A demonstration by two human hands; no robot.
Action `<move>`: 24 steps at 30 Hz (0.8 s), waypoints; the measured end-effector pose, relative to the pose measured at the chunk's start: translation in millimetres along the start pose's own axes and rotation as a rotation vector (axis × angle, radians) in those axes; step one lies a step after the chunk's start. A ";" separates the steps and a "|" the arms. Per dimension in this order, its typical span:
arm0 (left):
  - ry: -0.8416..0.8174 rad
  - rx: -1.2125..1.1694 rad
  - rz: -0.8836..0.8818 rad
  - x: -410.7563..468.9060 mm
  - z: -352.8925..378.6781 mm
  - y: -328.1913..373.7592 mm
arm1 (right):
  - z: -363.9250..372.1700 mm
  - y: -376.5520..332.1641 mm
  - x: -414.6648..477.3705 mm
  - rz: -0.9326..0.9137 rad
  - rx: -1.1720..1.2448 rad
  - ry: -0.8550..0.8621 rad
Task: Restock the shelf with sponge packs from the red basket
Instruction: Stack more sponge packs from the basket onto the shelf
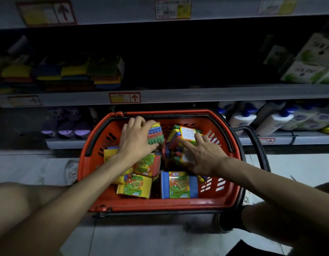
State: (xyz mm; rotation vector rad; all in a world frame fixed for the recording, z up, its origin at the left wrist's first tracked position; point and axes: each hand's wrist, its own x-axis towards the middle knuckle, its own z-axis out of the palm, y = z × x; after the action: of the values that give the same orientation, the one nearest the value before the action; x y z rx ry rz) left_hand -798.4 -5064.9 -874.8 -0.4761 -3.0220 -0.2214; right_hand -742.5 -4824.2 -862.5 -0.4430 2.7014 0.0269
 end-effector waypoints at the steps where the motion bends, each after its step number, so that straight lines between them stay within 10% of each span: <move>1: 0.014 -0.082 -0.073 -0.6 -9.1 -0.8 | -6.5 -2.4 -1.0 0.031 0.050 0.002; 7: -0.031 -0.917 -0.521 -11.2 -54.8 -24.7 | -40.1 -3.0 -8.4 0.232 0.580 -0.018; 14: 0.033 -1.296 -0.696 -26.2 -121.7 -46.9 | -64.4 -2.6 5.9 0.224 1.253 0.150; 24: 0.082 -1.592 -0.751 -37.1 -120.8 -28.2 | -82.3 -8.5 34.4 0.143 1.307 0.227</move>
State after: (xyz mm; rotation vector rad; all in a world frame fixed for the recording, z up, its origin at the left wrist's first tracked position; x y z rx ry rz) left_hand -765.8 -5121.1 -762.7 0.6652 -2.0635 -2.4712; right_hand -801.4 -4849.4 -799.9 0.1722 2.2874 -1.6704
